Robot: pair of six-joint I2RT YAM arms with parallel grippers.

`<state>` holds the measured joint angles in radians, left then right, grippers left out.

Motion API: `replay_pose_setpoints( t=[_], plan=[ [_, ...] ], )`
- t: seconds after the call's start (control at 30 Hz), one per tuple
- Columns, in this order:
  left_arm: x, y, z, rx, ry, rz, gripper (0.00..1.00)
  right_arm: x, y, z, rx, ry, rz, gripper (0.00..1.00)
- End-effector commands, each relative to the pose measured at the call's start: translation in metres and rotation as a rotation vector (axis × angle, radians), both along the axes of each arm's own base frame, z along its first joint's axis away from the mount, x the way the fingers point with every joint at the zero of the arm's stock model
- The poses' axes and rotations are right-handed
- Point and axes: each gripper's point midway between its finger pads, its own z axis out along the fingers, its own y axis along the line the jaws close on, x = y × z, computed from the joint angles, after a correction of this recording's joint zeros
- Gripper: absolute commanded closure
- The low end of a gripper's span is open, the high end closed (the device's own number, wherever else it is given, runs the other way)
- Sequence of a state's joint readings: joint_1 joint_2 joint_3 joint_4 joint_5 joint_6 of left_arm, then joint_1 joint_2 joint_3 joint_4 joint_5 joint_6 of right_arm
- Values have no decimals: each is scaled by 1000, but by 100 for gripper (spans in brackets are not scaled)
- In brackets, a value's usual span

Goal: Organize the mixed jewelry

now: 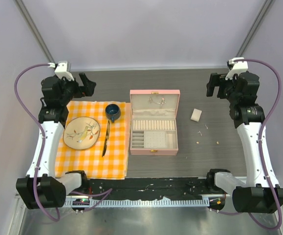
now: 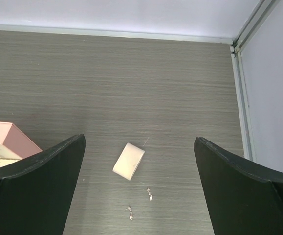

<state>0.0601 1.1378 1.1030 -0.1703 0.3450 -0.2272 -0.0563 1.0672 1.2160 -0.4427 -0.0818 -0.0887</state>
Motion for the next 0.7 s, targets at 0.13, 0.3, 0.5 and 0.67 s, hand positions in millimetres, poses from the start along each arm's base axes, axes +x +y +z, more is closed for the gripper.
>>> replay_pose_setpoints(
  t=[0.13, 0.3, 0.5, 0.67],
  plan=[
    [-4, -4, 3, 11, -40, -19, 0, 7, -9, -54, 48, 157, -91, 0],
    [-3, -2, -4, 13, -27, -12, 0, 9, -17, -114, 62, 327, -174, 1],
    [-3, -1, -6, 6, -21, -8, 0, 18, -16, -174, 84, 473, -242, 2],
    [-3, -2, -6, 0, -21, -6, 0, 24, 9, -206, 61, 551, -205, 4]
  ],
)
